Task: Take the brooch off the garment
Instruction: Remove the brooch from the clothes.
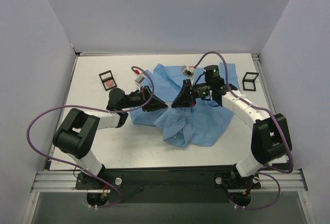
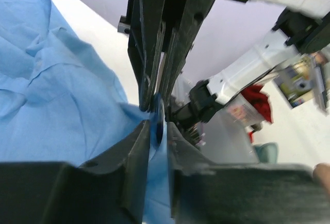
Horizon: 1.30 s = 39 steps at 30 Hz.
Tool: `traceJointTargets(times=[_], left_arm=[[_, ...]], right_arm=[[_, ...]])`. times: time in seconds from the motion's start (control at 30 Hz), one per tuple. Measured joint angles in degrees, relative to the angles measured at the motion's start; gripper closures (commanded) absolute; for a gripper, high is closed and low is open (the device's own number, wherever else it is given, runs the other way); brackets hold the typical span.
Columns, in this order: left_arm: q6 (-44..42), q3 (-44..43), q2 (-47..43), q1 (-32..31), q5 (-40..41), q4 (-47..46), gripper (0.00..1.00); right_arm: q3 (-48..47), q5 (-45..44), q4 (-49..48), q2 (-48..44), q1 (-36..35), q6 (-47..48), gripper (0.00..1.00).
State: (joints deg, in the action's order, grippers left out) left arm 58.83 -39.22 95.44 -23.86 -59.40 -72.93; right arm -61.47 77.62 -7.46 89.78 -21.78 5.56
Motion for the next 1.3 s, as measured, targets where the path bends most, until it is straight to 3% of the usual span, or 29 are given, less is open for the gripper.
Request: traceJointTargets(times=[0.1, 0.27, 0.53, 0.7, 0.93, 1.07, 1.3], left_arm=[[1.03, -0.02, -0.28, 0.79, 0.17, -0.68, 0.42], [2.14, -0.70, -1.31, 3.72, -0.55, -1.05, 0.35], [0.85, -3.45, -2.51, 3.43, -4.11, -1.22, 0.34], [-6.95, -4.11, -3.98, 1.22, -5.51, 0.07, 0.38], [-23.17, -8.00, -7.54, -1.77, -6.45, 16.13, 0.43], [-34.12, -11.06, -7.80, -2.91, -6.25, 30.40, 0.58], [-46.75, -14.40, -7.69, -4.35, -5.55, 47.74, 0.66]], right_arm=[[-2.40, -2.01, 7.45, -0.02, -0.46, 5.46, 1.00], [-7.85, -5.57, 20.98, 0.04, -1.09, 14.40, 1.00], [-13.16, -8.20, 32.98, 2.62, -3.10, 22.88, 1.00], [-13.90, -9.05, 36.79, 4.79, -4.55, 24.94, 1.00], [-14.78, -9.35, 38.45, 4.85, -4.68, 26.05, 1.00], [-14.86, -9.35, 38.60, 4.85, -4.68, 26.08, 1.00], [-14.86, -9.38, 38.69, 4.85, -4.52, 26.18, 1.00]])
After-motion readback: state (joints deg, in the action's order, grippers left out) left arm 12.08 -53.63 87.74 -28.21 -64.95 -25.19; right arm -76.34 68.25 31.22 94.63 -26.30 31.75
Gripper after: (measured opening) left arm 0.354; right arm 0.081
